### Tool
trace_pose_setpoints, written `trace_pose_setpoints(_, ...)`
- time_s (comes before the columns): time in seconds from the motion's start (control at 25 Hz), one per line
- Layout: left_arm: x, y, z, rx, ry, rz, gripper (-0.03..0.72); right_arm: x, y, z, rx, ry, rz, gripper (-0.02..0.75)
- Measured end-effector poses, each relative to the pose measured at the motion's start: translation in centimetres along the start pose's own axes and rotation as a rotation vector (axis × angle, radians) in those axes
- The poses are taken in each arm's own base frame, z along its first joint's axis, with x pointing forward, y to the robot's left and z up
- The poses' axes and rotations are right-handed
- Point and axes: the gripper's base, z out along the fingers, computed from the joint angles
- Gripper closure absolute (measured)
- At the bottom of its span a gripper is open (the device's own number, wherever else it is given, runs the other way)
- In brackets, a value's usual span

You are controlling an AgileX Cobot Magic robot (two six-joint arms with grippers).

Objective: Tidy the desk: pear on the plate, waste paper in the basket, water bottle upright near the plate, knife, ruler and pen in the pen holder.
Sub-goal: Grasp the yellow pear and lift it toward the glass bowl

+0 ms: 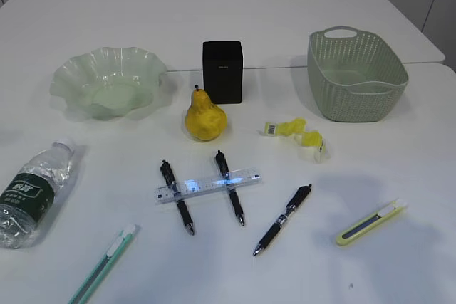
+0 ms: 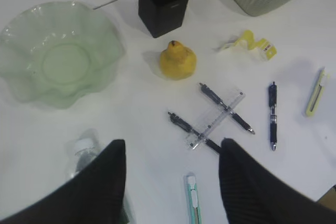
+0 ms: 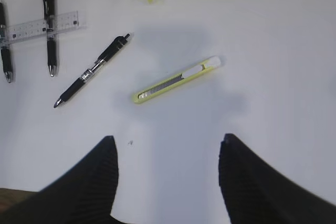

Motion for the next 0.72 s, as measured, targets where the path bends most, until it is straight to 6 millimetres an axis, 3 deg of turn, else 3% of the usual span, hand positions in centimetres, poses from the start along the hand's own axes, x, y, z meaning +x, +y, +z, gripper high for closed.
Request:
trace_pose_setpoints(0.16, -2.0, -1.0, 3.4, 0.019, 0.068, 0.046, 0.286, -1.6, -0.1, 1.1, -0.006, 0.038, 0.012, 0.260)
trace_pose_setpoints(0.4, -4.4, -2.0, 10.5, 0.062, 0.162, 0.084, 0.286, -3.3, -0.2, 2.2, -0.008, 0.063, 0.018, 0.260)
trace_pose_setpoints(0.72, -5.2, -1.7, 20.3, 0.093, 0.275, 0.084, 0.286, -4.7, -0.3, 3.2, -0.011, 0.087, 0.012, 0.260)
